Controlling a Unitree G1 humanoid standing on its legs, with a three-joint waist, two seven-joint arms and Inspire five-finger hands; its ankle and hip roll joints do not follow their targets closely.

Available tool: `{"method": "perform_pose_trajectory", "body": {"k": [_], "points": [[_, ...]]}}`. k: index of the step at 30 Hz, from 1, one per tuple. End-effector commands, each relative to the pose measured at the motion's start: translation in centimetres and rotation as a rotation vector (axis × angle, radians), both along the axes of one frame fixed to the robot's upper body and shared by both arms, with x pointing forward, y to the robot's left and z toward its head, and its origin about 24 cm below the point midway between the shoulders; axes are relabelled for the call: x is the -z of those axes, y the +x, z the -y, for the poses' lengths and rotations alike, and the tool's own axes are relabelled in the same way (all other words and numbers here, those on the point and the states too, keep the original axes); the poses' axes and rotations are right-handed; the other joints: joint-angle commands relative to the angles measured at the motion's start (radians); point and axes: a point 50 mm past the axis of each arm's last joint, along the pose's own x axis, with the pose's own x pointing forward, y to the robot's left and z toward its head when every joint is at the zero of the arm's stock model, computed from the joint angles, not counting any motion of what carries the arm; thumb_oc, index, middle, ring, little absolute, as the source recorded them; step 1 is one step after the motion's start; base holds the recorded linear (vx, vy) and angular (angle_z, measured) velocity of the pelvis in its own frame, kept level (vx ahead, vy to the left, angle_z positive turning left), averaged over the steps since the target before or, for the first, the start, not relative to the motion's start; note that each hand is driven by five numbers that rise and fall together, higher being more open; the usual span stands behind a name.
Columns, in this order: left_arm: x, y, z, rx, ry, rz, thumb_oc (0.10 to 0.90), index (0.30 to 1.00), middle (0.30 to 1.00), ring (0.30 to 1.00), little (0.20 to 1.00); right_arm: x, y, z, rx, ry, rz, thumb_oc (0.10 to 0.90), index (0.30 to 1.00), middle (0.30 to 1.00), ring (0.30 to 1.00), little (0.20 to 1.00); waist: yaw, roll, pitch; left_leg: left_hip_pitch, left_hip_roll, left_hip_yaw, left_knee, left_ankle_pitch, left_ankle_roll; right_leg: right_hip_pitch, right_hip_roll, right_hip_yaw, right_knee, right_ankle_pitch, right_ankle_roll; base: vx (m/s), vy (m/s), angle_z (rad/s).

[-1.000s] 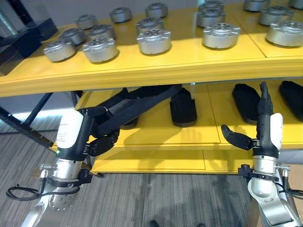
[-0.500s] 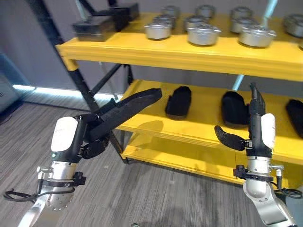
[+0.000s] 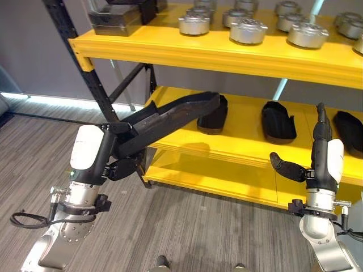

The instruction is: Move parts from the plastic box to the shelf.

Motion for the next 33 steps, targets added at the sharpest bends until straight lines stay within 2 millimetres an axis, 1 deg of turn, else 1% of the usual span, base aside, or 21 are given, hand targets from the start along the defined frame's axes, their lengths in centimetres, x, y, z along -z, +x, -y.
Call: {"method": "perform_pose_trajectory", "body": {"k": [1,2,4,5,6,7,8,10,12,13,17,18,20,21,26,27,28,29,31,32,33], "points": [[-6.5,-0.2,1.0,0.104,-0.063,0.349,0.400,0.300,0.300,0.300,0.300,-5.5,0.8,-1.1,-0.072,-0.029,0.259,0.900,1.000,1.000,1.000,1.000,-0.024,0.030,-0.055,0.162,-0.092,0.006,-0.142,-0.095,0.093,-0.039,0.115,-0.073,0.026,0.060,-0.005,0.24,-0.138,-0.42],[-6.4,-0.4,1.1,0.108,-0.062,0.351,0.400,0.300,0.300,0.300,0.300,-5.2,0.7,-1.3,-0.077,-0.029,0.257,0.900,1.000,1.000,1.000,1.000,-0.034,0.025,-0.054,0.164,-0.092,0.008,-0.140,-0.102,0.088,-0.038,0.129,-0.063,-0.039,0.074,-0.007,0.17,-0.116,-0.05],[-6.3,-0.5,1.2,0.110,-0.063,0.353,0.400,0.300,0.300,0.300,0.300,-5.0,0.6,-1.5,-0.093,-0.031,0.257,0.900,1.000,1.000,1.000,1.000,-0.042,0.022,-0.056,0.165,-0.089,0.018,-0.139,-0.109,0.081,-0.029,0.131,-0.063,-0.111,0.086,-0.004,0.24,-0.144,-0.05],[-6.3,-0.4,1.4,0.108,-0.068,0.368,0.400,0.300,0.300,0.300,0.300,-4.7,0.4,-2.1,-0.127,-0.042,0.259,0.900,1.000,1.000,1.000,1.000,-0.064,0.017,-0.054,0.172,-0.089,0.014,-0.126,-0.134,0.082,-0.046,0.103,-0.019,-0.148,0.169,0.021,0.32,-0.152,-0.17],[-6.3,-0.4,1.2,0.105,-0.071,0.368,0.400,0.300,0.300,0.300,0.300,-4.6,0.2,-2.1,-0.130,-0.048,0.258,0.900,1.000,1.000,1.000,1.000,-0.069,0.016,-0.052,0.174,-0.088,0.017,-0.122,-0.137,0.084,-0.053,0.100,-0.009,-0.144,0.181,0.025,0.40,-0.187,-0.21],[-6.1,-0.6,0.8,0.084,-0.081,0.360,0.400,0.300,0.300,0.300,0.300,-4.5,-0.1,-2.0,-0.142,-0.046,0.245,0.900,1.000,1.000,1.000,1.000,-0.076,0.015,-0.053,0.179,-0.072,0.053,-0.110,-0.132,0.080,-0.055,0.098,-0.015,-0.139,0.171,0.026,0.28,-0.159,-0.15],[-6.0,-0.6,0.6,0.074,-0.083,0.360,0.400,0.300,0.300,0.300,0.300,-4.6,-0.1,-1.7,-0.143,-0.040,0.241,0.900,1.000,1.000,1.000,1.000,-0.079,0.012,-0.056,0.178,-0.063,0.070,-0.104,-0.131,0.076,-0.048,0.109,-0.027,-0.161,0.154,0.023,0.35,-0.197,-0.24],[-5.7,-0.3,0.5,0.064,-0.085,0.341,0.400,0.300,0.300,0.300,0.300,-4.4,-0.2,-1.0,-0.123,-0.039,0.201,0.900,1.000,1.000,1.000,1.000,-0.086,0.016,-0.065,0.177,-0.045,0.083,-0.073,-0.145,0.067,-0.025,0.118,-0.037,-0.181,0.142,0.018,0.33,-0.167,-0.31],[-5.7,-0.3,0.5,0.061,-0.084,0.341,0.400,0.300,0.300,0.300,0.300,-4.2,-0.2,-0.8,-0.110,-0.078,0.183,0.900,1.000,1.000,1.000,1.000,-0.089,0.015,-0.068,0.175,-0.033,0.095,-0.057,-0.150,0.061,-0.017,0.122,-0.043,-0.191,0.136,0.012,0.26,-0.115,-0.10],[-5.7,-0.4,0.4,0.054,-0.084,0.335,0.400,0.300,0.300,0.300,0.300,-3.7,0.1,-0.5,-0.085,-0.154,0.124,0.900,1.000,1.000,1.000,1.000,-0.091,0.015,-0.074,0.176,-0.019,0.112,-0.043,-0.155,0.053,-0.005,0.127,-0.057,-0.212,0.135,0.004,0.21,-0.088,-0.07],[-5.6,-0.4,0.5,0.064,-0.090,0.324,0.400,0.300,0.300,0.300,0.300,-3.4,0.4,-0.5,-0.112,-0.122,0.089,0.900,1.000,1.000,1.000,1.000,-0.095,0.015,-0.087,0.184,0.007,0.136,-0.023,-0.157,0.038,0.020,0.142,-0.076,-0.231,0.122,-0.019,0.24,-0.097,-0.08],[-5.5,-0.4,0.6,0.062,-0.101,0.321,0.400,0.300,0.300,0.300,0.300,-3.3,0.3,-0.6,-0.139,-0.100,0.084,0.900,1.000,1.000,1.000,1.000,-0.095,0.016,-0.091,0.182,0.020,0.142,-0.007,-0.143,0.027,0.030,0.151,-0.083,-0.233,0.111,-0.030,0.18,-0.093,-0.06],[-5.5,-0.3,0.6,0.058,-0.110,0.321,0.400,0.300,0.300,0.300,0.300,-3.4,0.3,-0.8,-0.160,-0.089,0.076,0.900,1.000,1.000,1.000,1.000,-0.095,0.019,-0.095,0.172,0.038,0.144,0.018,-0.115,0.010,0.040,0.168,-0.087,-0.230,0.092,-0.048,0.18,-0.115,-0.05],[-5.4,-0.2,0.8,0.052,-0.120,0.322,0.400,0.300,0.300,0.300,0.300,-3.2,0.3,-0.9,-0.176,-0.087,0.066,0.900,1.000,1.000,1.000,1.000,-0.093,0.020,-0.097,0.154,0.060,0.140,0.058,-0.086,-0.007,0.053,0.183,-0.086,-0.229,0.074,-0.066,0.15,-0.113,-0.03],[-5.3,0.0,0.7,0.024,-0.131,0.325,0.400,0.300,0.300,0.300,0.300,-3.2,0.6,-1.3,-0.210,-0.083,0.057,0.900,1.000,1.000,1.000,1.000,-0.086,0.022,-0.103,0.131,0.098,0.131,0.141,-0.048,-0.037,0.070,0.209,-0.087,-0.229,0.041,-0.100,0.14,-0.113,-0.03],[-5.2,0.1,0.4,-0.002,-0.138,0.321,0.400,0.300,0.300,0.300,0.300,-3.3,0.8,-1.4,-0.226,-0.069,0.054,0.900,1.000,1.000,1.000,1.000,-0.083,0.023,-0.106,0.123,0.113,0.129,0.188,-0.030,-0.051,0.080,0.222,-0.087,-0.233,0.026,-0.117,0.13,-0.097,-0.05],[-5.2,0.0,0.4,-0.004,-0.139,0.320,0.400,0.300,0.300,0.300,0.300,-3.3,0.8,-1.4,-0.228,-0.067,0.054,0.900,1.000,1.000,1.000,1.000,-0.084,0.023,-0.107,0.122,0.116,0.129,0.195,-0.029,-0.054,0.081,0.225,-0.087,-0.234,0.024,-0.120,0.18,-0.119,-0.04],[-5.1,0.0,0.2,-0.013,-0.151,0.317,0.400,0.300,0.300,0.300,0.300,-3.4,0.8,-1.4,-0.238,-0.063,0.063,0.900,1.000,1.000,1.000,1.000,-0.084,0.023,-0.108,0.116,0.122,0.130,0.233,-0.011,-0.063,0.088,0.234,-0.084,-0.239,0.014,-0.132,0.07,-0.053,-0.03],[-5.1,0.0,0.2,-0.014,-0.156,0.317,0.400,0.300,0.300,0.300,0.300,-3.5,0.7,-1.4,-0.242,-0.067,0.068,0.900,1.000,1.000,1.000,1.000,-0.084,0.025,-0.108,0.108,0.130,0.127,0.251,-0.007,-0.070,0.090,0.241,-0.084,-0.242,0.011,-0.138,0.09,-0.060,-0.05],[-5.0,-0.1,0.1,-0.020,-0.162,0.321,0.400,0.300,0.300,0.300,0.300,-3.5,0.6,-1.5,-0.265,-0.073,0.054,0.900,1.000,1.000,1.000,1.000,-0.081,0.024,-0.108,0.096,0.113,0.111,0.291,-0.023,-0.064,0.093,0.249,-0.077,-0.241,0.001,-0.148,0.16,-0.080,0.01],[-4.5,-0.2,0.3,-0.026,-0.163,0.304,0.400,0.300,0.300,0.300,0.300,-3.3,0.5,-1.5,-0.276,-0.071,0.029,0.900,1.000,1.000,1.000,1.000,-0.066,0.027,-0.100,0.050,0.080,0.046,0.337,-0.025,-0.060,0.101,0.262,-0.049,-0.254,0.001,-0.154,0.10,-0.067,0.02]]}}
